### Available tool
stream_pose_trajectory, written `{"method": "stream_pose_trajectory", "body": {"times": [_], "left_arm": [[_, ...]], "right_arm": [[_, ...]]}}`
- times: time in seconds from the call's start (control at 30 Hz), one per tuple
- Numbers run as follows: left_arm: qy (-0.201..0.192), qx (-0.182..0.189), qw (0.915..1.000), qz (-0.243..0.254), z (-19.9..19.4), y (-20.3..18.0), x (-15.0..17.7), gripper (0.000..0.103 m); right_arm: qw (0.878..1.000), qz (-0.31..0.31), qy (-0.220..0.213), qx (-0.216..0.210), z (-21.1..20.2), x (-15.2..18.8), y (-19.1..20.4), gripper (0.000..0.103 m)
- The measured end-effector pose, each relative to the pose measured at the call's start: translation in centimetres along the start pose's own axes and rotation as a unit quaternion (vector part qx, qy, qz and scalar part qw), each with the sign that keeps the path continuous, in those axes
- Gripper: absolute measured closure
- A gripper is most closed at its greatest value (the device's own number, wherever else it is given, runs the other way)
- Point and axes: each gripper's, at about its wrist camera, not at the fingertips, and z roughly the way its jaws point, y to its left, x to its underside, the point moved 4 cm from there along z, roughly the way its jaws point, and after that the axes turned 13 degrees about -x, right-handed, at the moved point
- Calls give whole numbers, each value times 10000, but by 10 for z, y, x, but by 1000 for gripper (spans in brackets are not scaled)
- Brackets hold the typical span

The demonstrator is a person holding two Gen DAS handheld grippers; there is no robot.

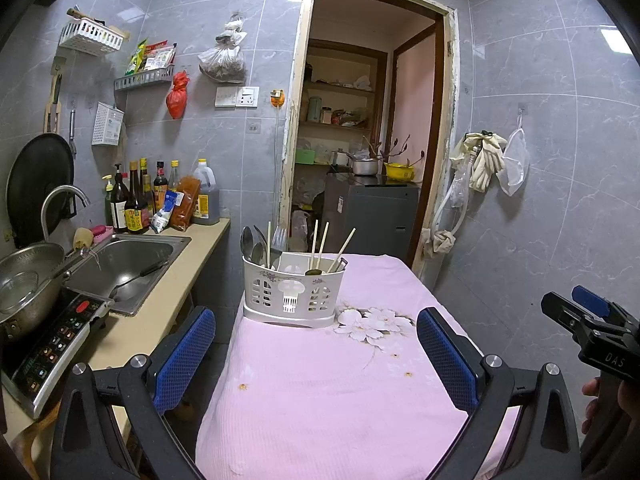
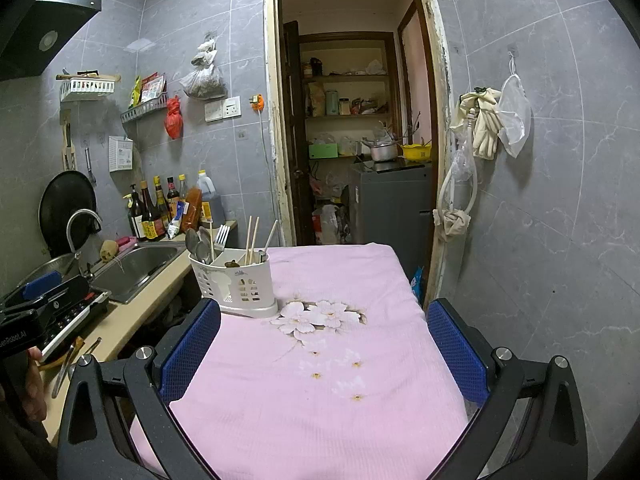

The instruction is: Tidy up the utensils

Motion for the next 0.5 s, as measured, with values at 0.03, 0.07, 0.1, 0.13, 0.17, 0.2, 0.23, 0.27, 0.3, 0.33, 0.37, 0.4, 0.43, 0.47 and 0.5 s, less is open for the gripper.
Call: {"method": "stream_pose_trajectory", "body": {"times": [0.03, 0.07, 0.1, 0.13, 0.17, 0.2, 0.23, 0.27, 0.3, 0.33, 0.37, 0.4, 0.43, 0.47, 0.5], "left_arm": [[0, 1, 10000, -1, 0, 0, 0, 1], [-1, -2, 10000, -3, 0, 0, 0, 1], [-1, -5, 10000, -5, 0, 0, 0, 1], [3, -4, 10000, -6, 0, 0, 0, 1], [5, -8, 10000, -11, 0, 0, 0, 1], [5, -7, 10000, -9, 0, 0, 0, 1], [4, -9, 10000, -9, 0, 0, 0, 1], [4, -15, 10000, -14, 0, 0, 0, 1], [5, -15, 10000, -18, -1, -1, 0, 1], [6, -15, 10000, -18, -1, -2, 1, 1], [6, -22, 10000, -23, -2, -3, 1, 1], [3, -19, 10000, -18, -2, -2, 0, 1], [4, -9, 10000, -15, -1, -1, 0, 1], [5, -10, 10000, -18, -1, -2, 1, 1], [3, -9, 10000, -14, -1, -1, 0, 1]], "right_arm": [[10000, -1, 0, 0, 0, 0, 0, 2], [10000, -2, -2, 1, 0, 0, 0, 2], [10000, -3, -2, -1, 0, 0, 0, 2], [10000, -3, 1, -2, 0, 0, 0, 2], [10000, 0, 5, 0, 0, 0, 1, 2], [10000, -2, 2, 0, 0, 0, 1, 2], [10000, -6, 4, -4, -1, 0, 2, 2], [10000, -6, 2, -4, -1, 1, 1, 2], [10000, -9, 5, -9, -1, 2, 1, 2], [10000, -12, 8, -12, -2, 2, 2, 2], [10000, -10, 5, -7, -1, 2, 2, 2], [10000, -9, 4, -6, -1, 1, 2, 2], [10000, -9, 5, -6, -2, 2, 2, 2], [10000, -9, 6, -5, -1, 1, 2, 2], [10000, -10, 7, -5, -1, 1, 2, 2]]}}
